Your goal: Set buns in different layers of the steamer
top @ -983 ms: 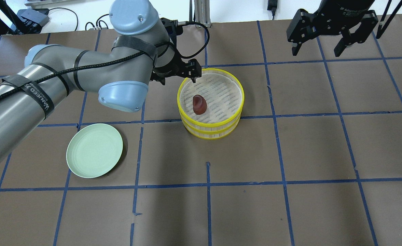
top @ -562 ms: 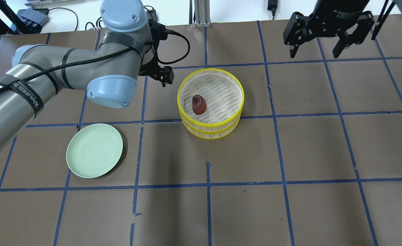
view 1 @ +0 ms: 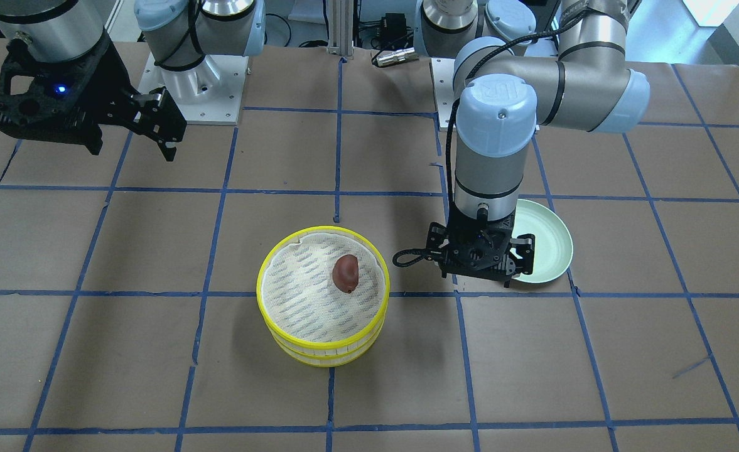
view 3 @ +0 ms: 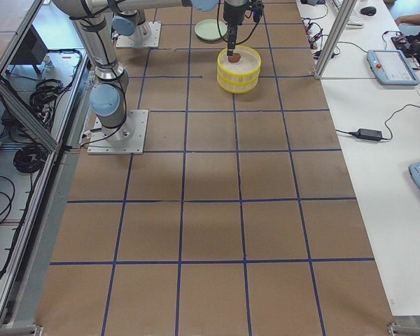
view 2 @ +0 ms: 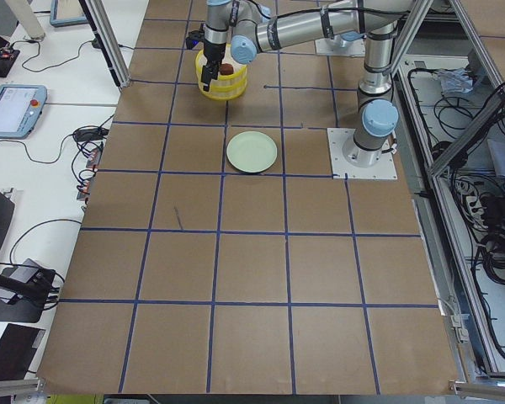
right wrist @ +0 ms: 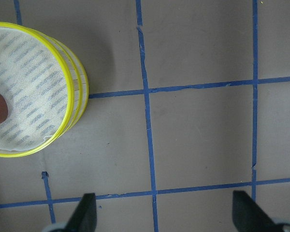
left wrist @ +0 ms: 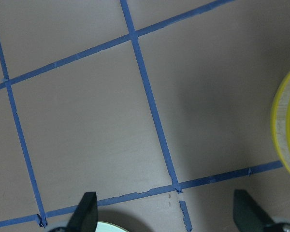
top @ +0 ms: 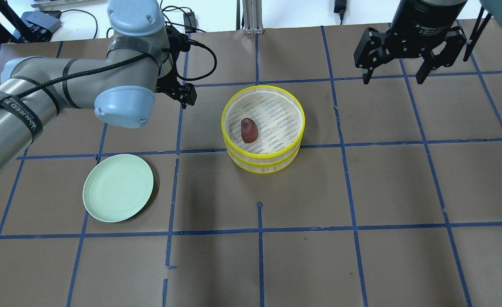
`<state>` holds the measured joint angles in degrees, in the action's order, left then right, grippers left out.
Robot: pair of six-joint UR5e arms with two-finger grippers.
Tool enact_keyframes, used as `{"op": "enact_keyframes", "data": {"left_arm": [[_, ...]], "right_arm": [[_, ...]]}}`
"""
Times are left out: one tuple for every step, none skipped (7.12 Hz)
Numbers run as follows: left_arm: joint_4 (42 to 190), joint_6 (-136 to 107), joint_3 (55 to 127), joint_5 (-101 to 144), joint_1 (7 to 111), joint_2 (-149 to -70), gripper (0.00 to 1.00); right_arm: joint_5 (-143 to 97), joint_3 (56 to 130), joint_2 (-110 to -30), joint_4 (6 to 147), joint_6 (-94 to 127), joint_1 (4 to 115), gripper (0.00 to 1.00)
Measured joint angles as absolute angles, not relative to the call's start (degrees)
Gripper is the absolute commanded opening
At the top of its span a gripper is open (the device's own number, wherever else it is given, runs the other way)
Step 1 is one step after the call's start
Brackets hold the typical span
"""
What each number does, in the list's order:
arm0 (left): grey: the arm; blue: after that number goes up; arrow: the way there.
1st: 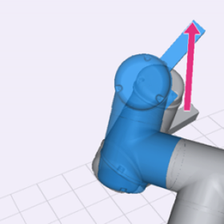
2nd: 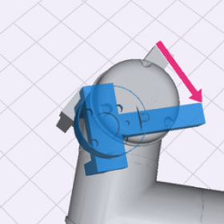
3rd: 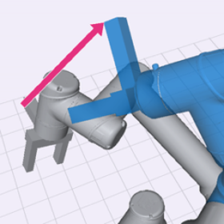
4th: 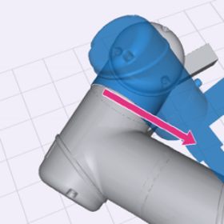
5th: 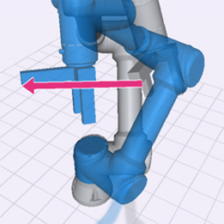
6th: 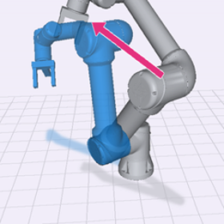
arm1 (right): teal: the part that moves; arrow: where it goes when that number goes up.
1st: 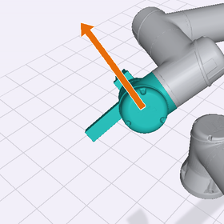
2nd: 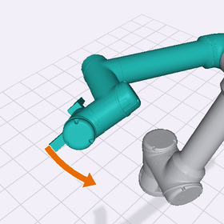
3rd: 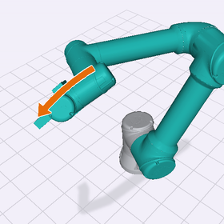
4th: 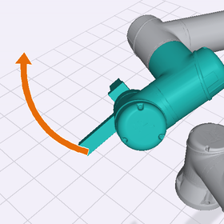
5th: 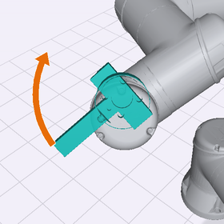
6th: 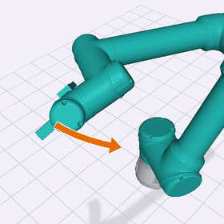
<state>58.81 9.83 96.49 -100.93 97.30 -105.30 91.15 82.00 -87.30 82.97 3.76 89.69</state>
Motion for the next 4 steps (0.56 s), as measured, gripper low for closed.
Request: {"op": "enact_keyframes", "data": {"left_arm": [[58.80,9.79,96.40,-100.86,97.30,-105.34,1.00],[58.80,9.77,96.28,-100.83,97.30,-105.37,1.00],[58.80,9.76,96.25,-100.82,97.30,-105.38,1.00],[58.78,9.58,96.43,-100.83,97.29,-105.38,1.00]], "right_arm": [[91.29,82.12,-87.60,82.92,3.72,89.66,1.00],[91.21,82.15,-87.78,82.89,3.70,89.72,1.00],[90.97,82.20,-87.84,82.88,3.69,89.78,1.00],[90.78,82.23,-87.87,82.90,3.69,89.85,1.00]]}}
